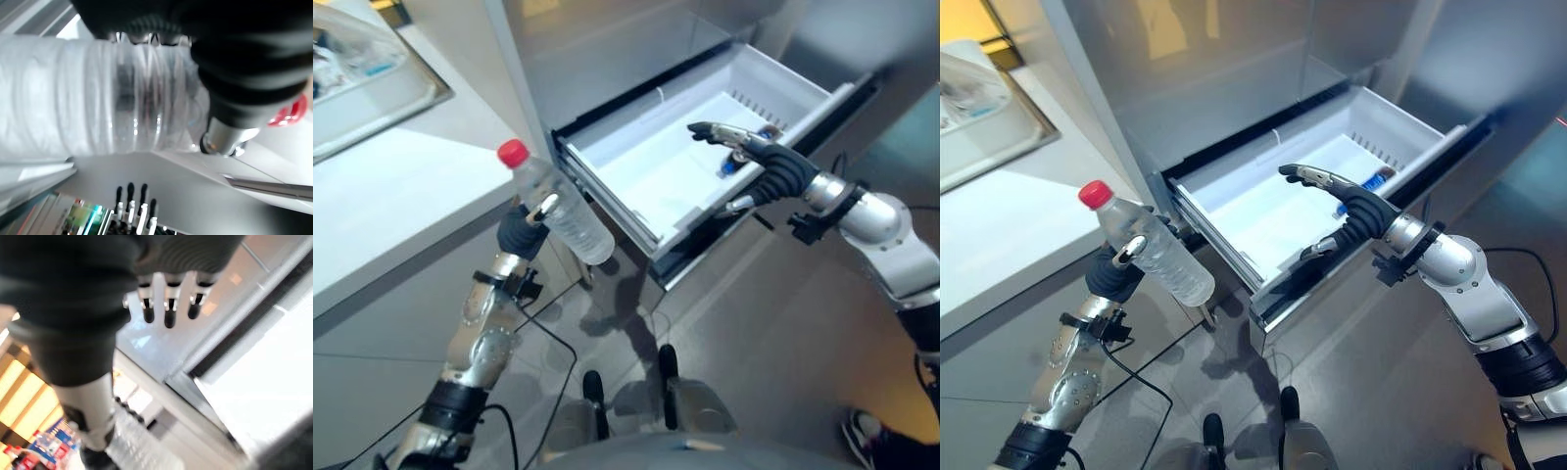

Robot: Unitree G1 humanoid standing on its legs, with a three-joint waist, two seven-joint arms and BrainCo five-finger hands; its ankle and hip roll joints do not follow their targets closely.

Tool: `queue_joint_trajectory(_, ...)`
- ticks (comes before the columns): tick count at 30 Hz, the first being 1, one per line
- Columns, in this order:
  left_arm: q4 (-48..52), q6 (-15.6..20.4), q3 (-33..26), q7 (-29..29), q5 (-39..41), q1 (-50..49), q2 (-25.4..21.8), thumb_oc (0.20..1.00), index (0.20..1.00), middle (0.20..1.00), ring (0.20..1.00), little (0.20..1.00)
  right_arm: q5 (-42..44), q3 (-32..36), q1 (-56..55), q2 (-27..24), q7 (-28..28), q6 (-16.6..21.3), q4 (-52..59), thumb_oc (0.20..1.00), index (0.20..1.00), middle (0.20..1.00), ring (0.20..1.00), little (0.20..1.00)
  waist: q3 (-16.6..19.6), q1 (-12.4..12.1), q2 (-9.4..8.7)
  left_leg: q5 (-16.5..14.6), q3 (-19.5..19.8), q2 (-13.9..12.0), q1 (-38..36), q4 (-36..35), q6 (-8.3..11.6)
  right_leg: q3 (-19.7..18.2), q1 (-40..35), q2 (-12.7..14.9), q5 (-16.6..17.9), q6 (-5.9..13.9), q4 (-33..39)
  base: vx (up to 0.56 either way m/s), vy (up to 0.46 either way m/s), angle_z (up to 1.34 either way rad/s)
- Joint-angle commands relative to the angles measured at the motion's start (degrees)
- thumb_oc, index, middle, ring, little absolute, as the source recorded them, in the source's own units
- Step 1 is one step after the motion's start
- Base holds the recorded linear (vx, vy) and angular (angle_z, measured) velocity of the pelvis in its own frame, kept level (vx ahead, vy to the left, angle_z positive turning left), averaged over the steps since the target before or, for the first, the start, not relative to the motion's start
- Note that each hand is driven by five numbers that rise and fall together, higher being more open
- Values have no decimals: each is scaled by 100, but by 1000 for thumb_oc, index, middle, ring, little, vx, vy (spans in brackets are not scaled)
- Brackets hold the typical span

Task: Take the drinks into the refrigerator

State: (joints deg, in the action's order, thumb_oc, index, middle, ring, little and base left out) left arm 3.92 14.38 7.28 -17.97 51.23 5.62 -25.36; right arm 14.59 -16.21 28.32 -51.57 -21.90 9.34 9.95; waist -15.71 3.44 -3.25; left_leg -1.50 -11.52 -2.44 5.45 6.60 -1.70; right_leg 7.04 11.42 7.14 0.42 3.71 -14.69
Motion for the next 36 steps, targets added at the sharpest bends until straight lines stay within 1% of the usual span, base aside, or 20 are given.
queue_joint_trajectory(1,842,373,-189,-274,-58,345,-232,200,200,200,200,200,186,-139,508,327,-84,3,-95,1000,1000,1000,1000,1000,568,-307,-155,-499,267,339,136,351,-152,103,-903,118,-676,292,-39,-3,-184,-42)
queue_joint_trajectory(2,842,377,-242,-293,-110,253,-214,200,200,200,200,200,227,-333,594,430,-158,-40,-140,1000,1000,1000,1000,1000,712,-445,-238,-444,150,335,121,262,-110,67,-1075,89,-643,314,569,0,-185,-37)
queue_joint_trajectory(4,837,365,-221,-290,-96,223,-176,200,200,200,200,200,278,-407,576,512,-147,-75,-226,1000,1000,1000,1000,1000,748,-464,-218,-419,111,305,65,219,-88,40,-1090,55,-625,293,654,28,-131,-61)
queue_joint_trajectory(7,884,279,-204,-309,-82,103,-116,200,200,200,200,200,591,-494,414,675,-372,-308,-178,1000,1000,1000,1000,1000,864,-430,-181,-343,98,225,-35,181,-24,97,-1288,-23,-659,232,913,47,-137,-21)
queue_joint_trajectory(10,841,250,-47,-335,-110,107,-28,200,200,200,200,200,1067,-514,77,921,-511,-457,-214,1000,1000,1000,1000,1000,885,-379,-140,-232,198,190,-149,87,46,123,-1463,-119,-660,156,1048,6,-132,4)
queue_joint_trajectory(12,818,257,4,-319,-176,97,-1,200,200,200,200,200,1238,-556,-58,949,-603,-579,-143,1000,1000,1000,1000,1000,914,-350,-117,-165,260,179,-188,20,82,152,-1524,-154,-670,126,1112,0,-114,27)
queue_joint_trajectory(13,792,251,47,-303,-199,95,42,200,200,200,200,200,1377,-603,-223,1029,-633,-662,-151,1000,1000,1000,1000,1000,939,-331,-97,-94,328,154,-240,-61,124,167,-1592,-208,-710,76,1119,5,-96,25)
queue_joint_trajectory(16,763,269,97,-281,-244,114,72,200,200,200,200,200,1491,-624,-335,1117,-635,-729,-149,1000,1000,1000,1000,1000,942,-296,-78,-33,403,137,-276,-114,162,180,-1637,-254,-749,25,1093,-1,-85,27)
queue_joint_trajectory(19,718,283,168,-214,-289,203,105,200,200,200,200,200,1717,-757,-277,1392,-583,-847,-208,1000,1000,1000,1000,1000,978,-274,-62,36,487,86,-280,-119,229,264,-1677,-316,-812,-42,1059,-3,-66,20)
queue_joint_trajectory(20,717,284,167,-214,-289,204,104,200,200,200,200,200,1718,-760,-273,1394,-582,-846,-211,1000,1000,1000,1000,1000,976,-269,-63,37,491,87,-280,-119,230,268,-1679,-316,-813,-43,1060,4,-85,19)
queue_joint_trajectory(21,681,277,225,-177,-289,248,140,200,200,200,200,200,1838,-887,-180,1535,-585,-881,-279,1000,1000,1000,1000,1000,989,-275,-58,62,506,68,-285,-119,257,316,-1709,-335,-825,-66,1070,1,-39,12)
queue_joint_trajectory(28,709,286,292,-62,-337,401,153,200,200,200,200,200,1899,-1187,216,1752,-582,-924,-244,1000,1000,1000,1000,1000,963,-282,-24,94,563,36,-346,-167,305,417,-1776,-364,-846,-102,1080,16,-32,11)
queue_joint_trajectory(36,763,331,316,118,-293,511,178,200,200,200,200,200,1599,-1405,788,2209,-302,-749,-564,1000,1000,1000,1000,1000,937,-328,-2,72,576,59,-431,-278,274,472,-1736,-331,-856,-63,994,29,6,3)
